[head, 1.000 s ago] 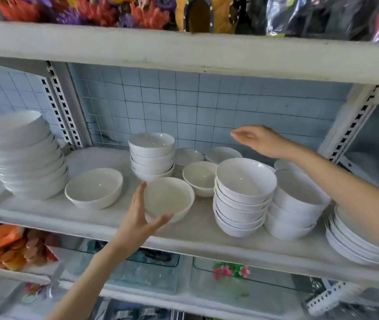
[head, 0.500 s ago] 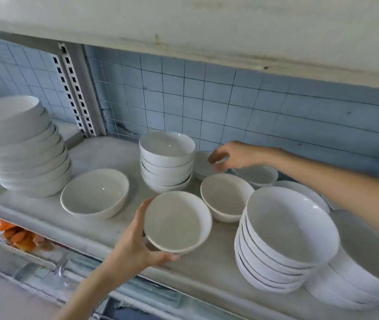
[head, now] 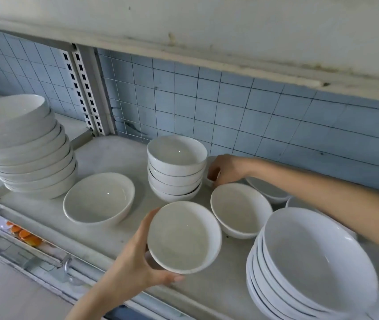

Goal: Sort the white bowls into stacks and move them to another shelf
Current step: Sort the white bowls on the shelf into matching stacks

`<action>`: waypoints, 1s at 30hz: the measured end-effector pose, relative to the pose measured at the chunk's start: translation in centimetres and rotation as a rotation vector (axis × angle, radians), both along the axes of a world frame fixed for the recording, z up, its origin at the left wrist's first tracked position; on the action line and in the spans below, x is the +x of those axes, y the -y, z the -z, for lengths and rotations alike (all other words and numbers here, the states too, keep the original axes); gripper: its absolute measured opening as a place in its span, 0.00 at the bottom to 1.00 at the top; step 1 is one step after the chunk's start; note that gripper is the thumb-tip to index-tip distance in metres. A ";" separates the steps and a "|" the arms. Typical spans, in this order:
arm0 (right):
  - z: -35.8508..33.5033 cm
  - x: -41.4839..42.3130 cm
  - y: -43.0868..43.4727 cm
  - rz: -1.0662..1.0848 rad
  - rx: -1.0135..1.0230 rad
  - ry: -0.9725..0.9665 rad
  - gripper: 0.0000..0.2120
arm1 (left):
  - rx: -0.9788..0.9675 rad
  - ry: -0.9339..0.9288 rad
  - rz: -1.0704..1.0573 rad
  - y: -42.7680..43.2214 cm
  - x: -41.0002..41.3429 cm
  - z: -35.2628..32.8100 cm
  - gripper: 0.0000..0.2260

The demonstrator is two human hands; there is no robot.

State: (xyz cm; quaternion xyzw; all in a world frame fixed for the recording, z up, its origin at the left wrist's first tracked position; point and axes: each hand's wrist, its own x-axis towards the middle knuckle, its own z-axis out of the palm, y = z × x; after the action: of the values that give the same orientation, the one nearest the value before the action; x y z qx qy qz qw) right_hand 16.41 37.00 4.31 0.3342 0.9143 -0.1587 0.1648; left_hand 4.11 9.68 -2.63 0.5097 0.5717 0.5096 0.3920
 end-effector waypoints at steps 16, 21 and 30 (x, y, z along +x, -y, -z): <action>-1.7 4.1 -0.8 0.159 0.105 -0.337 0.04 | 0.050 -0.084 -0.015 0.0 0.1 -0.2 0.46; -3.1 5.3 0.5 0.207 0.120 -0.480 0.07 | 0.028 -0.046 0.011 0.2 0.2 -0.2 0.46; -7.3 8.4 4.0 0.239 0.240 -0.637 0.07 | 0.031 -0.127 -0.039 0.6 -0.2 0.9 0.53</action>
State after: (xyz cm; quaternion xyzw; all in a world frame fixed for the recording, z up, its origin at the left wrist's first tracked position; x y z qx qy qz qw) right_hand 24.83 32.96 11.64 0.3896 0.8864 -0.1645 -0.1884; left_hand 3.88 9.12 -3.58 0.5360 0.5972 0.4926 0.3369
